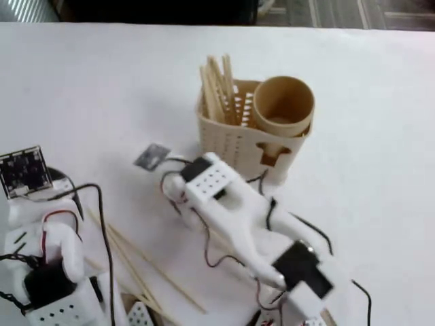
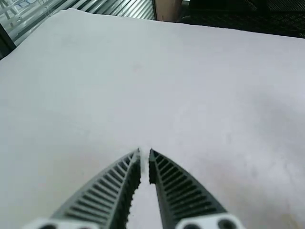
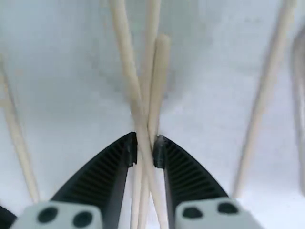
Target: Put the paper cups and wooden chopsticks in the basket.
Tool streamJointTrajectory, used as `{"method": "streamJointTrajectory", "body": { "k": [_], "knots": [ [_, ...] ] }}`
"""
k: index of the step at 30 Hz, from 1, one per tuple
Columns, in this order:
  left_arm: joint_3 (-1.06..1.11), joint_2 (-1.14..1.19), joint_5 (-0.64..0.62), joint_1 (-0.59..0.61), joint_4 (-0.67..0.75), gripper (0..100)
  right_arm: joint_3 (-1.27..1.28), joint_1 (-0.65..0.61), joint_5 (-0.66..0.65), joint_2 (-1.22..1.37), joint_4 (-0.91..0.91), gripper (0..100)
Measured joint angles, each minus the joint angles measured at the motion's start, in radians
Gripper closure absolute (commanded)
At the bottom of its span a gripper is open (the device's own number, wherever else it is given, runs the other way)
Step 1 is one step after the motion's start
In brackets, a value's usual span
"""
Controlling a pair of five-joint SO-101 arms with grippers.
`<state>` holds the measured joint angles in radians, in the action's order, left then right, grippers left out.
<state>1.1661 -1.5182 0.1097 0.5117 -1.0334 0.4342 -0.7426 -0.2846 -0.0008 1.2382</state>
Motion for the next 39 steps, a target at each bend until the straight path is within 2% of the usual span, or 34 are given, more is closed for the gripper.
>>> {"method": "streamJointTrajectory", "body": {
  "k": [11,16,21,29,35,39],
  "knots": [
    [0.000,0.000,0.000,0.000,0.000,95,-0.002,0.103,-0.017,-0.443,0.020,98.1],
    [0.000,0.000,0.000,0.000,0.000,95,-0.002,0.109,-0.015,-0.597,-0.048,98.1],
    [0.000,0.000,0.000,0.000,0.000,95,-0.002,0.114,0.044,-0.715,-0.192,98.1],
    [0.000,0.000,0.000,0.000,0.000,95,-0.002,0.138,0.086,-0.852,-0.546,98.1],
    [0.000,0.000,0.000,0.000,0.000,95,-0.002,0.213,0.092,-0.902,-0.706,98.1],
    [0.000,0.000,0.000,0.000,0.000,95,-0.002,0.296,0.172,-0.902,-0.779,98.1]
  ]
}}
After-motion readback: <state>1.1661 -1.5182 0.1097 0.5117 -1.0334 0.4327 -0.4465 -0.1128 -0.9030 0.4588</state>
